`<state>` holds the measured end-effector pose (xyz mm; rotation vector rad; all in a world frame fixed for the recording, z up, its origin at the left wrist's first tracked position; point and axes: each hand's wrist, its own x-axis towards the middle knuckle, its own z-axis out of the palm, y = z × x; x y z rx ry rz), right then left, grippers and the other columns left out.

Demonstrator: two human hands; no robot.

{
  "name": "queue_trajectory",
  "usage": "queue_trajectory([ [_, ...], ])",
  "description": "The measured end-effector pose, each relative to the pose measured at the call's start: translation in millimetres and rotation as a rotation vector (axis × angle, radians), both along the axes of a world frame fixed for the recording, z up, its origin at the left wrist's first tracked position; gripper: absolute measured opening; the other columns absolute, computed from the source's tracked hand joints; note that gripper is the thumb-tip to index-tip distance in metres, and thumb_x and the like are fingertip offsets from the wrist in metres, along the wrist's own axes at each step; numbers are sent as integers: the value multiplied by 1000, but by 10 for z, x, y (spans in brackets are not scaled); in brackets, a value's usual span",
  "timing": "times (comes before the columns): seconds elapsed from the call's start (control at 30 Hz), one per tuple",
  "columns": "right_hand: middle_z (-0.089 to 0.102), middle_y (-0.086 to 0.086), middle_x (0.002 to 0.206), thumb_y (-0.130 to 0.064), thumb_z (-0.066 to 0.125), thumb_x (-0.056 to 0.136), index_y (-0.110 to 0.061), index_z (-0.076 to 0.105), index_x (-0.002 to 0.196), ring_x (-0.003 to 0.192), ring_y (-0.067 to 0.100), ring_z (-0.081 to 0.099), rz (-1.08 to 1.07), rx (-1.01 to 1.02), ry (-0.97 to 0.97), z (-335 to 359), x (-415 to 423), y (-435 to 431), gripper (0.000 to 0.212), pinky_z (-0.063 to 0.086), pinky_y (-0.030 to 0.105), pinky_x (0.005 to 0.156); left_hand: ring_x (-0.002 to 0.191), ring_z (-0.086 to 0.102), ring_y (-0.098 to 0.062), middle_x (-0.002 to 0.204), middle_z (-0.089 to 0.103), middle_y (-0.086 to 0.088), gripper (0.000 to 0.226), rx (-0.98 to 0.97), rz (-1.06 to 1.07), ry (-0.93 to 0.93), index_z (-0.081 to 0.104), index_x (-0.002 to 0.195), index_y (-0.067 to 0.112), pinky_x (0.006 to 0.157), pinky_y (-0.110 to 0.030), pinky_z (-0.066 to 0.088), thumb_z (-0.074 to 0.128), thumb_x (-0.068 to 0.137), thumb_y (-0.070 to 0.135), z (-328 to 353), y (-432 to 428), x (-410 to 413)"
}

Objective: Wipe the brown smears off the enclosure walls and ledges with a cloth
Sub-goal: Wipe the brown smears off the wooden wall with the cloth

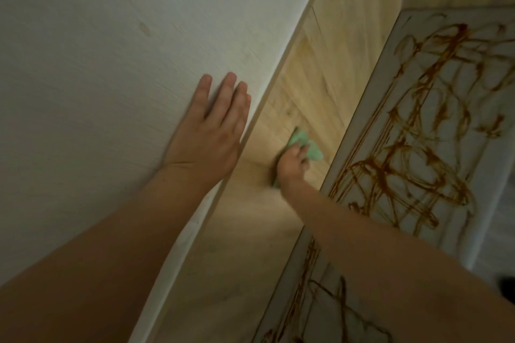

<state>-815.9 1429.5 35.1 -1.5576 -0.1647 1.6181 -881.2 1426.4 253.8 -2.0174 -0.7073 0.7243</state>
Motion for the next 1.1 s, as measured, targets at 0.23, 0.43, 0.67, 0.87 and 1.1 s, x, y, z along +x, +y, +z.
queue_trajectory([
  [0.23, -2, -4, 173, -54, 23, 107, -32, 10, 165, 159, 14, -1, -128, 483, -322, 510, -230, -144, 63, 2, 35, 128, 155, 8, -48, 168, 14, -26, 63, 38, -22, 20, 9, 161, -6, 123, -69, 7, 10, 104, 23, 8, -16, 16],
  [0.43, -4, 9, 173, -47, 21, 111, -29, 6, 166, 160, 28, -1, -61, 116, -81, 278, -36, -32, 60, 1, 44, 129, 155, 6, -48, 168, 13, -26, 63, 14, 6, 3, 9, 161, -6, 122, -69, 6, 19, 106, 24, -4, -17, 17],
  [0.67, 1, 5, 174, -52, 11, 107, -27, 14, 166, 160, 19, -9, -31, 560, -446, 497, -355, -325, 64, 1, 44, 130, 156, 7, -47, 168, 16, -24, 62, 14, -3, -4, 11, 161, -4, 122, -69, 3, 11, 105, 23, 19, -27, 29],
  [0.87, -1, 7, 173, -50, 24, 107, -26, 9, 166, 159, 23, 1, -51, 437, -310, 511, -199, -172, 65, 2, 42, 129, 155, 9, -47, 168, 17, -24, 63, 50, -35, 16, 12, 161, -4, 123, -68, 4, 16, 106, 25, -18, -18, -6],
  [1.1, -2, 32, 168, -24, 26, 111, 2, 12, 161, 156, 47, -6, 138, 359, -261, 245, -152, -318, 58, 1, 56, 126, 157, 12, -41, 167, 24, -22, 63, 8, 50, -100, 29, 158, -3, 125, -63, 2, 24, 104, 29, -69, -65, 252],
])
